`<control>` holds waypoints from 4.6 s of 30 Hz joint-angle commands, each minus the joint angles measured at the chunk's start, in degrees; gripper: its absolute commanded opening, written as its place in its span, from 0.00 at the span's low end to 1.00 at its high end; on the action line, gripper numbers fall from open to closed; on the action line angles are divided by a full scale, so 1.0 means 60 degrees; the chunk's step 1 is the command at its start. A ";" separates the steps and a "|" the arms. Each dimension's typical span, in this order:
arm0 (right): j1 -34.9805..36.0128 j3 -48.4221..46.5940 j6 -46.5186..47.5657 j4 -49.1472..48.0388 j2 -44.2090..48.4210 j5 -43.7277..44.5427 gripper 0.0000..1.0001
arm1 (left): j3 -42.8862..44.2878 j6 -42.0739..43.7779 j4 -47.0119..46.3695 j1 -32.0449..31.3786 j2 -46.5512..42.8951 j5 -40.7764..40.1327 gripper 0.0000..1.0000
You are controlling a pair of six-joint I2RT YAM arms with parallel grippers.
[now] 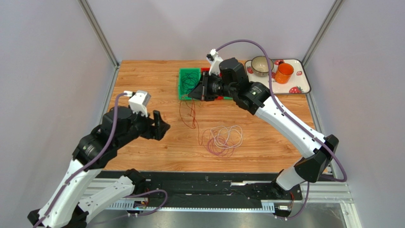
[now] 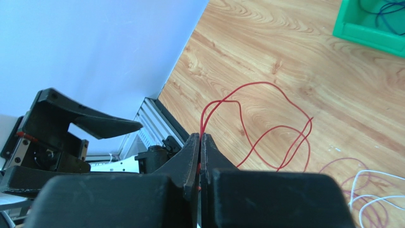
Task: Untangle the cables
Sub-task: Move the cable to the center of the board, then place the cable in the bin, then untie the cable.
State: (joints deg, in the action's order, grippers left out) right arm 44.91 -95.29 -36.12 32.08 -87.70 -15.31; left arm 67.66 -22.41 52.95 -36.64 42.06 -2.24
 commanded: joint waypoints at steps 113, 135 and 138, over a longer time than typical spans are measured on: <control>-0.3558 -0.3705 0.2958 -0.0893 -0.6934 0.1453 0.18 | -0.1652 0.0616 -0.0211 0.0731 -0.1766 -0.1106 0.68; -0.3485 0.0365 0.2549 -0.1741 -0.1646 0.2244 0.39 | -0.1608 0.0615 -0.0153 0.0717 -0.1562 -0.1092 0.67; -0.3485 0.1639 0.2154 -0.1772 -0.0605 0.2507 0.39 | -0.1579 0.0586 -0.0138 0.0717 -0.1532 -0.1062 0.67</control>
State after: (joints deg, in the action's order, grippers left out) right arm 23.62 -92.68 -20.08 23.94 -98.41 -2.79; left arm 57.78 -19.59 53.34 -32.58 32.21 -9.08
